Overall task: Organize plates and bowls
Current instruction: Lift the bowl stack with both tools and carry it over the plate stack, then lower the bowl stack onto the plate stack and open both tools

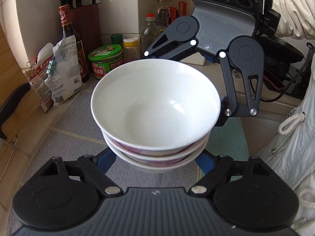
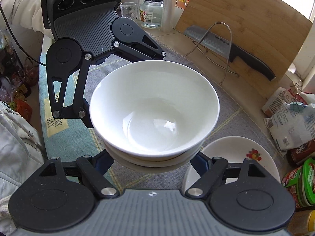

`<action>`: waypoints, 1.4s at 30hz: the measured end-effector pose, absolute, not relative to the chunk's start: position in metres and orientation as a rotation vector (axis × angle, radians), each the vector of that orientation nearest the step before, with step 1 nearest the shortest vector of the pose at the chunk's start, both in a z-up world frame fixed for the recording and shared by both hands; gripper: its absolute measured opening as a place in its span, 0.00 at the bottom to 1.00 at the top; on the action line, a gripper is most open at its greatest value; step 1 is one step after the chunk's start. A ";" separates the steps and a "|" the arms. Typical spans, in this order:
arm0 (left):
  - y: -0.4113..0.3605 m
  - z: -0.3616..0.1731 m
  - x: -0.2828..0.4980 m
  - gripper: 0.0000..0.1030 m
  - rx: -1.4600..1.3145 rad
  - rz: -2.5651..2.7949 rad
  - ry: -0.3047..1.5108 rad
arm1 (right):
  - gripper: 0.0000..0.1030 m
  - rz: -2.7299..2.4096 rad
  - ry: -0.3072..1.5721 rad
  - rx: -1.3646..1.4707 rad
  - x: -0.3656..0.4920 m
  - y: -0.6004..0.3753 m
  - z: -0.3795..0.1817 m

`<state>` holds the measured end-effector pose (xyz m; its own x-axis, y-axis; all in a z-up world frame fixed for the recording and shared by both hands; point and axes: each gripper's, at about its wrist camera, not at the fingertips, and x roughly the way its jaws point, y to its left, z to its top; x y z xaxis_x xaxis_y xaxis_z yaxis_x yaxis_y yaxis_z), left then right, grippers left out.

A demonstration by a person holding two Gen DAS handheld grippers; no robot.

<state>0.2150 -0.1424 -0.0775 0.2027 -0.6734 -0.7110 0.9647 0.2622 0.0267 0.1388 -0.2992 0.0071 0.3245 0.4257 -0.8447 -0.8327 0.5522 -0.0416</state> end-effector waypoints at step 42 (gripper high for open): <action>-0.253 -0.122 0.280 0.83 0.579 -1.258 0.666 | 0.84 0.800 0.943 -0.488 0.196 -0.415 -0.023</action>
<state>0.2802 -0.2531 -0.1215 0.1714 -0.6606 -0.7309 0.9759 0.2156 0.0340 0.1965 -0.4152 -0.0225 0.3418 0.3866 -0.8566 -0.7824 0.6220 -0.0315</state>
